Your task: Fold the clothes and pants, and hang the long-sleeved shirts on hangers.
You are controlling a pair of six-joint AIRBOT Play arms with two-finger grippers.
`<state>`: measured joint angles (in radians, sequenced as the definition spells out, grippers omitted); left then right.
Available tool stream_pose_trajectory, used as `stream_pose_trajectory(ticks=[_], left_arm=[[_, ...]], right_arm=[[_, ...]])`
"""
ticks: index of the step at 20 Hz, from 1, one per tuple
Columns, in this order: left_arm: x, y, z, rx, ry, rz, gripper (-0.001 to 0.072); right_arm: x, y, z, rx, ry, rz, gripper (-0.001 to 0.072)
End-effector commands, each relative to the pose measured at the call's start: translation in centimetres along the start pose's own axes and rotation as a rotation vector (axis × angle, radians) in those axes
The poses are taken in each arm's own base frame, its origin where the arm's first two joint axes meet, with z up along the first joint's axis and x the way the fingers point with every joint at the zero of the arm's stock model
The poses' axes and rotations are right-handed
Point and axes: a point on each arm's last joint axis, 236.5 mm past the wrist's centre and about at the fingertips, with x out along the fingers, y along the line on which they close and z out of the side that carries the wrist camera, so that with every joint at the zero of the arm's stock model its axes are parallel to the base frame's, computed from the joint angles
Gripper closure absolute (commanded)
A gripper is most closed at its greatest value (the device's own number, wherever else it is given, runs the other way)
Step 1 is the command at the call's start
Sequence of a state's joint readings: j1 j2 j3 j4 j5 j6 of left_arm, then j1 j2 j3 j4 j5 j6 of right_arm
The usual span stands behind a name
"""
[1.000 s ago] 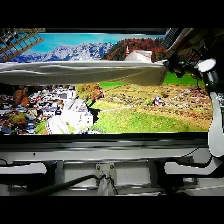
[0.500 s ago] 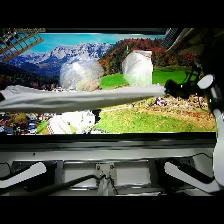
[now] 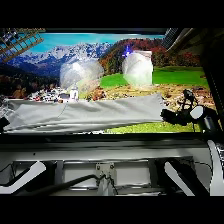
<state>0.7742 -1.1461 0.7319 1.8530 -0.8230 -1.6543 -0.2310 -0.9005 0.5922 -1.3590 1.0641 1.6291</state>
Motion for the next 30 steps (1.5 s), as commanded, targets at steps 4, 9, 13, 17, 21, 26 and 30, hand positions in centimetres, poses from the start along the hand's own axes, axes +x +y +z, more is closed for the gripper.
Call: stream_pose_trajectory(ticks=[4, 9, 13, 17, 21, 26, 30], left_arm=[[0.3, 0.9, 0.4, 0.061, -0.039, 0.031, 0.0344], [-2.8, 3.4, 5.1, 0.081, -0.134, 0.109, 0.0235], [-7.6, 2.5, 13.1, -0.115, -0.399, 0.034, 0.0237], [-13.2, -8.9, 17.6, -0.408, -0.499, -0.412, 0.0238], [-18.0, -24.3, 13.0, -0.070, -0.443, -0.631, 0.0239], [-24.0, -38.3, 1.6, 0.343, -0.378, -0.824, 0.0240], [-27.5, -45.2, -9.1, 0.583, -0.248, -1.016, 0.0241]], right_arm=[[0.1, -0.4, -5.2, -0.040, 0.179, -0.004, 0.0134], [-2.9, -0.8, 0.2, -0.025, -0.039, -0.011, 0.0146], [-2.0, -2.7, 3.4, -0.007, -0.041, 0.030, 0.0143], [1.3, -0.2, 3.8, 0.028, 0.105, 0.330, 0.0122], [3.9, -0.9, 3.1, 0.044, 0.193, 0.431, 0.0123], [5.0, 0.3, 2.5, 0.058, 0.226, 0.504, 0.0126], [6.2, 3.1, 0.3, 0.022, 0.322, 0.554, 0.0149]])
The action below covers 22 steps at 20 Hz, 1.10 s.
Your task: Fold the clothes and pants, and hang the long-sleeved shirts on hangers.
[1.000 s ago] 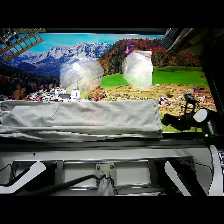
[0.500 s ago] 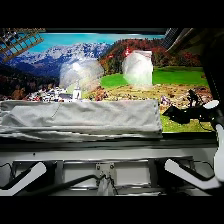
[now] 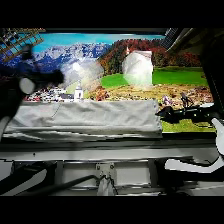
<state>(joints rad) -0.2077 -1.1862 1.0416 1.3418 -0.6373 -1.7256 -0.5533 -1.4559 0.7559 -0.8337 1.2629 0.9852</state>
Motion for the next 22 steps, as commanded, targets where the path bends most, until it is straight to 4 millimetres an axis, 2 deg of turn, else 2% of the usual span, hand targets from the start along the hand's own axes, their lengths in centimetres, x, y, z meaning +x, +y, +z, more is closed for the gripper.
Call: stream_pose_trajectory(ticks=[1, 2, 3, 4, 5, 6, 8, 9, 11, 12, 14, 17, 22], left_arm=[[1.2, -10.5, -6.5, 0.108, 0.157, -0.243, 0.0242], [1.3, -12.4, -8.3, 0.132, 0.208, -0.299, 0.0242], [1.2, -14.2, -10.4, 0.176, 0.266, -0.363, 0.0267], [1.1, -15.5, -12.3, 0.204, 0.321, -0.411, 0.0323], [1.1, -16.6, -14.1, 0.215, 0.375, -0.445, 0.0381], [1.3, -17.0, -15.6, 0.227, 0.414, -0.455, 0.0440], [2.0, -17.9, -18.0, 0.247, 0.470, -0.462, 0.0522], [2.2, -18.4, -19.3, 0.262, 0.497, -0.465, 0.0589], [3.0, -19.6, -22.1, 0.282, 0.542, -0.475, 0.0633], [3.4, -20.6, -23.3, 0.275, 0.552, -0.489, 0.0680], [4.4, -23.5, -25.6, 0.208, 0.571, -0.548, 0.0680], [5.1, -28.4, -28.4, 0.083, 0.660, -0.669, 0.0680], [7.5, -36.1, -29.8, 0.000, 0.666, -0.792, 0.0680]], right_arm=[[2.7, 1.6, -1.5, -0.035, 0.078, 0.042, 0.0161], [3.6, 2.7, -2.0, -0.059, 0.096, 0.064, 0.0249], [4.2, 3.7, -2.3, -0.084, 0.109, 0.081, 0.0295], [4.7, 4.4, -2.6, -0.101, 0.122, 0.086, 0.0400], [4.8, 4.8, -2.7, -0.113, 0.128, 0.087, 0.0562], [4.6, 4.9, -2.7, -0.110, 0.133, 0.088, 0.0676], [3.4, 4.5, -2.1, -0.084, 0.105, 0.069, 0.0677], [2.3, 4.0, -1.4, -0.053, 0.075, 0.046, 0.0677], [-0.4, 3.2, 0.2, 0.012, 0.011, -0.003, 0.0677], [-1.9, 3.2, 0.9, 0.025, -0.016, -0.019, 0.0677], [-5.2, 3.8, 2.1, 0.041, -0.043, -0.043, 0.0677], [-9.8, 4.1, 2.8, 0.088, -0.029, -0.155, 0.0677], [-16.9, 7.3, 2.7, 0.082, -0.025, -0.267, 0.0677]])
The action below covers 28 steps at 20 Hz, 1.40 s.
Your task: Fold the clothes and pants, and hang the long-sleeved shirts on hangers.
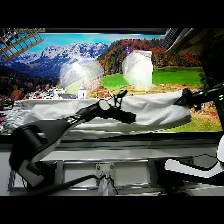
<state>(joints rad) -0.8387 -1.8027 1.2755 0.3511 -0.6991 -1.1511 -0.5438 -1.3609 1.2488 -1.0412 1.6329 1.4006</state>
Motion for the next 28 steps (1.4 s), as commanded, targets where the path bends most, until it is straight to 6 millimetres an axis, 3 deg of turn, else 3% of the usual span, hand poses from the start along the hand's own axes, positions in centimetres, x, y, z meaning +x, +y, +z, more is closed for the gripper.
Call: stream_pose_trajectory(ticks=[1, 5, 7, 9, 11, 13, 16, 18, 20, 23, 25, 28], left_arm=[[4.9, -3.6, 0.9, -0.041, 0.000, -0.125, 0.0681], [8.6, -6.5, -0.6, -0.014, 0.041, -0.176, 0.0681], [9.6, -7.6, -1.5, -0.005, 0.060, -0.189, 0.0681], [9.1, -7.8, -1.7, -0.006, 0.080, -0.203, 0.0681], [7.1, -7.4, 0.1, -0.018, 0.079, -0.226, 0.0681], [3.3, -7.1, 3.8, -0.027, 0.036, -0.256, 0.0681], [-5.8, -6.5, 10.7, 0.001, -0.083, -0.296, 0.0681], [-12.3, -4.9, 13.5, 0.068, -0.143, -0.246, 0.0681], [-17.9, -2.9, 14.2, 0.126, -0.166, -0.167, 0.0682], [-24.6, -1.7, 13.5, 0.125, -0.212, -0.122, 0.0682], [-28.4, -1.6, 12.6, 0.113, -0.264, -0.104, 0.0682], [-32.8, -1.9, 10.7, 0.106, -0.346, -0.073, 0.0682]], right_arm=[[-5.6, 0.7, -0.3, 0.043, -0.019, -0.107, 0.0677], [-10.5, 2.9, 0.9, 0.018, -0.153, -0.144, 0.0677], [-11.8, 3.6, 1.4, -0.003, -0.198, -0.151, 0.0677], [-12.0, 3.7, 1.5, -0.007, -0.205, -0.152, 0.0677], [-11.9, 3.9, 1.5, -0.014, -0.203, -0.154, 0.0676], [-11.5, 4.4, 1.4, -0.039, -0.190, -0.164, 0.0676], [-10.0, 5.1, 1.1, -0.084, -0.152, -0.227, 0.0675], [-8.5, 6.0, 0.7, -0.117, -0.117, -0.283, 0.0675], [-7.0, 7.8, 0.5, -0.154, -0.112, -0.340, 0.0675], [-3.7, 11.9, -0.1, -0.256, -0.103, -0.380, 0.0675], [-0.2, 14.1, -1.4, -0.320, -0.044, -0.410, 0.0675], [6.8, 16.2, -3.8, -0.402, 0.027, -0.446, 0.0675]])
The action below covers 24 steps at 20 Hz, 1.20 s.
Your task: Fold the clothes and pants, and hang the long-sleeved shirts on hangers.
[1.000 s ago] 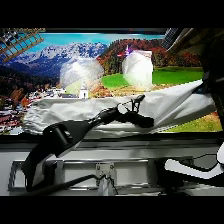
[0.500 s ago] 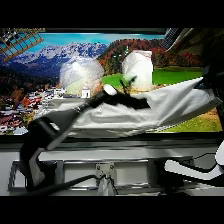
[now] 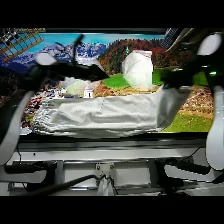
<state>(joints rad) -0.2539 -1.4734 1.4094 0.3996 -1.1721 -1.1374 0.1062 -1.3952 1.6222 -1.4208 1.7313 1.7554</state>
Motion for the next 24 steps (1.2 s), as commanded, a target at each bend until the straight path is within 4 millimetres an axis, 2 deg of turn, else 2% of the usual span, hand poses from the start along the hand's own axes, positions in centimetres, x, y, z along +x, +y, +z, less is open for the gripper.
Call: stream_pose_trajectory(ticks=[1, 4, 5, 7, 8, 9, 10, 12, 13, 15, 18, 20, 21, 22, 23, 24], left_arm=[[-6.0, -0.7, -1.0, 0.006, -0.078, 0.052, 0.0681], [-8.9, -0.6, -2.7, -0.002, -0.122, 0.095, 0.0682], [-9.6, -0.4, -3.3, -0.005, -0.131, 0.110, 0.0682], [-10.5, -0.2, -4.5, -0.021, -0.148, 0.123, 0.0681], [-10.8, 0.0, -4.8, -0.029, -0.155, 0.129, 0.0681], [-11.0, 0.2, -5.1, -0.037, -0.160, 0.133, 0.0682], [-11.0, 0.3, -5.2, -0.040, -0.159, 0.133, 0.0681], [-10.9, 0.4, -5.3, -0.043, -0.156, 0.135, 0.0681], [-10.9, 0.7, -5.4, -0.040, -0.150, 0.147, 0.0681], [-11.1, 2.2, -6.2, -0.021, -0.117, 0.213, 0.0681], [-11.6, 4.6, -7.3, -0.003, -0.066, 0.317, 0.0681], [-11.6, 5.0, -7.8, -0.018, -0.056, 0.328, 0.0682], [-11.3, 5.1, -8.1, -0.022, -0.047, 0.326, 0.0681], [-10.8, 5.3, -8.5, -0.027, -0.040, 0.325, 0.0681], [-10.1, 5.6, -9.0, -0.030, -0.036, 0.326, 0.0681], [-9.2, 6.0, -9.4, -0.034, -0.037, 0.330, 0.0681]], right_arm=[[6.0, 5.9, -1.0, -0.082, 0.019, -0.053, 0.0675], [11.6, 10.3, -2.2, -0.071, -0.012, -0.038, 0.0675], [13.1, 12.0, -2.9, -0.074, -0.022, -0.024, 0.0654], [15.2, 15.3, -4.8, -0.137, -0.011, 0.006, 0.0631], [15.8, 16.4, -6.1, -0.173, 0.008, 0.005, 0.0482], [16.1, 17.4, -6.9, -0.204, 0.012, 0.009, 0.0288], [16.0, 18.2, -7.6, -0.231, 0.013, 0.015, 0.0217], [15.1, 18.1, -8.8, -0.321, 0.024, -0.009, 0.0217], [14.4, 17.0, -8.7, -0.355, 0.016, -0.051, 0.0217], [11.7, 12.8, -6.5, -0.376, -0.061, -0.190, 0.0219], [5.5, 4.3, -1.8, -0.253, -0.210, -0.358, 0.0224], [2.6, -1.7, 0.0, -0.082, -0.280, -0.363, 0.0261], [1.9, -4.7, 0.3, 0.010, -0.299, -0.350, 0.0262], [2.2, -7.0, 0.4, 0.076, -0.303, -0.295, 0.0261], [3.2, -7.6, 0.3, 0.076, -0.281, -0.185, 0.0260], [4.5, -7.0, -0.1, 0.034, -0.244, -0.017, 0.0226]])
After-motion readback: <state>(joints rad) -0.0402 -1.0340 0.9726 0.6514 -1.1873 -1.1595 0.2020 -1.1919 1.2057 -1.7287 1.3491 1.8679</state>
